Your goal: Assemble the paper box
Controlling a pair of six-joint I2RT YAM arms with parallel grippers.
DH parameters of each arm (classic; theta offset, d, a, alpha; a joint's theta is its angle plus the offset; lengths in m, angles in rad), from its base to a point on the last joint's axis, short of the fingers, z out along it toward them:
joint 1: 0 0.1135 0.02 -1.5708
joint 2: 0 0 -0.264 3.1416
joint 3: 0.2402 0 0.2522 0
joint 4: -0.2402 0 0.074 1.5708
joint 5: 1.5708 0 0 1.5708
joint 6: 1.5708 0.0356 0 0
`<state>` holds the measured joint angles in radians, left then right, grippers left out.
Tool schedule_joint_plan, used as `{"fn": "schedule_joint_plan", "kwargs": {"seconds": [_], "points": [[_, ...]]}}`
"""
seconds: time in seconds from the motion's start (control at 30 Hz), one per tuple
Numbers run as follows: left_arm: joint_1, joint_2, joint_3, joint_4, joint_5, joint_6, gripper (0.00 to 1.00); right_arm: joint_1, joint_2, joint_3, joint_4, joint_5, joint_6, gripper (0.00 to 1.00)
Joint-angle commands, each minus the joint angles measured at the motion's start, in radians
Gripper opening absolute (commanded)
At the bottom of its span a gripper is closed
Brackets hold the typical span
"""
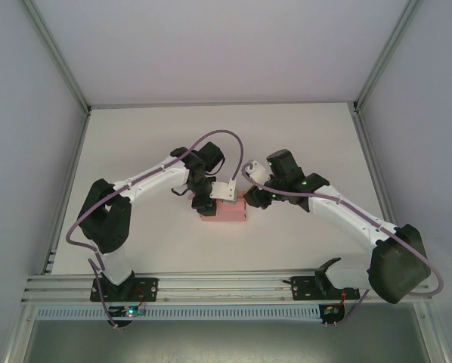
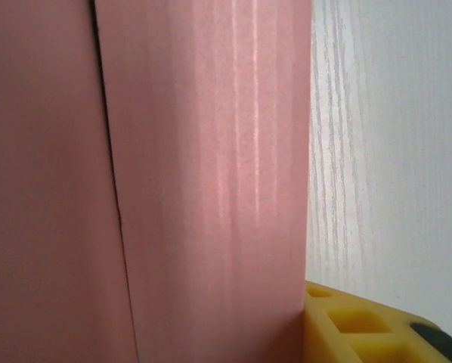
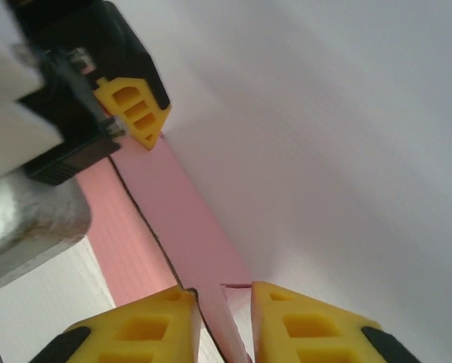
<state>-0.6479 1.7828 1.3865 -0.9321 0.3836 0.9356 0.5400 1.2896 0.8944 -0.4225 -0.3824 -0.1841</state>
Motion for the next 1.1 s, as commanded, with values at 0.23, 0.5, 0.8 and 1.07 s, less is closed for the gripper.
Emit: {"fn": "schedule_joint_plan", "kwargs": {"seconds": [0.23, 0.5, 0.8, 1.07], "points": [[-0.027, 0.027, 0.033, -0.020, -0.028, -0.037, 0.43, 0.104, 0.029, 0.072, -0.068, 0.118, 0.167, 0.00], [-0.054, 0.038, 0.045, 0.017, -0.032, -0.096, 0.42, 0.252, 0.019, -0.039, 0.181, 0.402, 0.644, 0.00], [-0.053, 0.029, 0.017, 0.068, 0.037, -0.149, 0.41, 0.282, -0.075, -0.286, 0.514, 0.468, 0.692, 0.00], [-0.055, 0.036, 0.028, 0.075, 0.024, -0.171, 0.41, 0.283, -0.032, -0.324, 0.483, 0.442, 0.714, 0.00]]}}
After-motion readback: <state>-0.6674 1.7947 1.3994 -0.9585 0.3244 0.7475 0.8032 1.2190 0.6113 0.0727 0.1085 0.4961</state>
